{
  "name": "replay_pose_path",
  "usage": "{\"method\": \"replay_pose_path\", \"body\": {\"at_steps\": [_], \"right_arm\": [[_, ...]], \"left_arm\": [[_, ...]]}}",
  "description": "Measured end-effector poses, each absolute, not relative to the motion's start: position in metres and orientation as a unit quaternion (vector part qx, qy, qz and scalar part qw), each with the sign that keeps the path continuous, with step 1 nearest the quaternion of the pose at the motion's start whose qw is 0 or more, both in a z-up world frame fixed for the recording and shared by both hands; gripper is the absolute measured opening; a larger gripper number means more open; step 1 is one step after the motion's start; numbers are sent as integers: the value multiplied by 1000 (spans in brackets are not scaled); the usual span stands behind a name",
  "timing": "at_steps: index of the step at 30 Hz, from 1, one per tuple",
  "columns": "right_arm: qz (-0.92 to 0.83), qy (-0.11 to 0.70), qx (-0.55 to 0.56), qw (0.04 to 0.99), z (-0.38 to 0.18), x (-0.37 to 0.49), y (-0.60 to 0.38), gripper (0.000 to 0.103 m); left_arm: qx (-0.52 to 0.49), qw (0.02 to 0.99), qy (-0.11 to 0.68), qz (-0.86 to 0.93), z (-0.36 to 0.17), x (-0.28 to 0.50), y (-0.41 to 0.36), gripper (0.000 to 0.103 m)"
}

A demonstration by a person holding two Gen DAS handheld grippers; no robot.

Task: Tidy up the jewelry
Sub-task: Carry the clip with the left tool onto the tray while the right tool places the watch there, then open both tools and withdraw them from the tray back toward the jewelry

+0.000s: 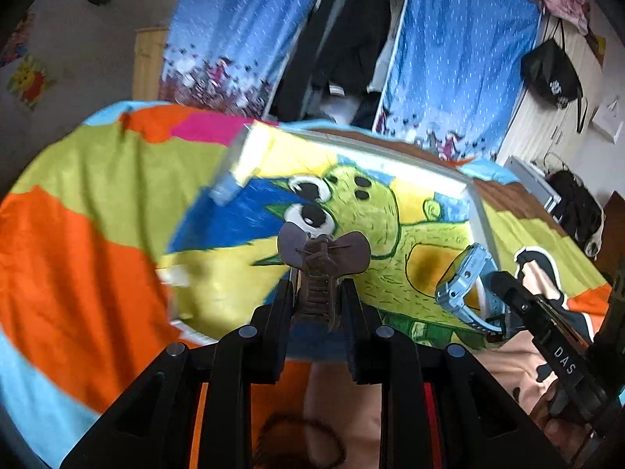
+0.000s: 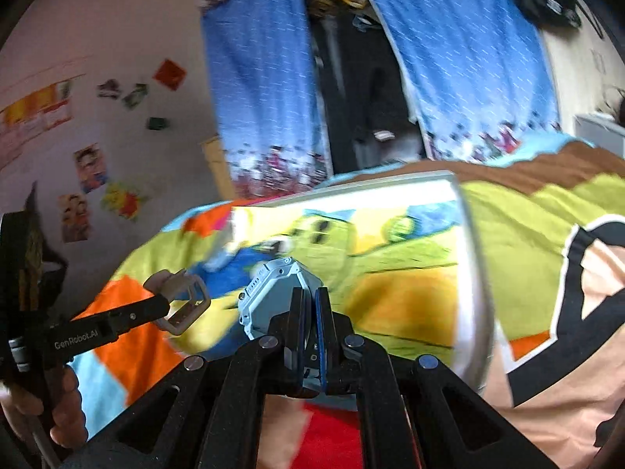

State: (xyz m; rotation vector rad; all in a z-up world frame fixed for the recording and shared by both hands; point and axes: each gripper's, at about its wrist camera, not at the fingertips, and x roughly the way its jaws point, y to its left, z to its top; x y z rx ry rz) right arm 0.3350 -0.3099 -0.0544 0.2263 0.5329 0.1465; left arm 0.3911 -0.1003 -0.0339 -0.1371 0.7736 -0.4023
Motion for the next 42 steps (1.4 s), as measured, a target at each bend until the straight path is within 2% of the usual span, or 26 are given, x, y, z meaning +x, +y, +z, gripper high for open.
{"method": "replay_pose_path", "body": {"at_steps": [7, 14, 15, 16, 17, 18, 19, 22, 24, 28, 29, 30, 31, 32, 36, 42], "right_arm": [[38, 312, 121, 941, -88, 353, -336, 6], [21, 328, 127, 936, -96, 351, -343, 9], [20, 328, 128, 936, -95, 350, -344, 12], [19, 326, 127, 937, -94, 348, -344, 22], [18, 321, 124, 939, -92, 346, -344, 33], [17, 317, 122, 940, -89, 345, -344, 41], [16, 312, 120, 942, -86, 342, -345, 43], [17, 297, 114, 948, -76, 332, -344, 52], [15, 281, 112, 953, -66, 322, -344, 68], [21, 241, 109, 964, -44, 290, -342, 81], [24, 229, 106, 967, -38, 281, -341, 87], [26, 218, 104, 970, -32, 271, -339, 93], [28, 206, 101, 973, -27, 263, -338, 94], [29, 194, 98, 976, -20, 252, -335, 95], [30, 153, 88, 984, -2, 212, -326, 103], [35, 119, 67, 990, 10, 149, -306, 103]], "left_arm": [[-57, 886, 416, -195, -72, 414, -121, 21], [-67, 878, 439, -180, -83, 419, -123, 23], [-70, 876, 443, -179, -83, 418, -122, 30], [-73, 875, 444, -175, -82, 417, -121, 40], [-75, 878, 442, -169, -80, 414, -119, 44], [-78, 881, 436, -165, -77, 411, -117, 53], [-83, 885, 429, -161, -72, 407, -114, 62], [-101, 895, 407, -150, -57, 389, -105, 69], [-101, 902, 398, -138, -47, 378, -103, 70], [-99, 919, 359, -128, -22, 343, -97, 77], [-98, 924, 348, -125, -16, 333, -96, 78], [-96, 928, 338, -124, -11, 325, -94, 84], [-94, 932, 327, -122, -5, 313, -91, 96], [-93, 936, 317, -118, -1, 303, -89, 101], [-93, 950, 276, -112, 14, 262, -76, 102], [-83, 961, 242, -104, 30, 201, -53, 102]]}}
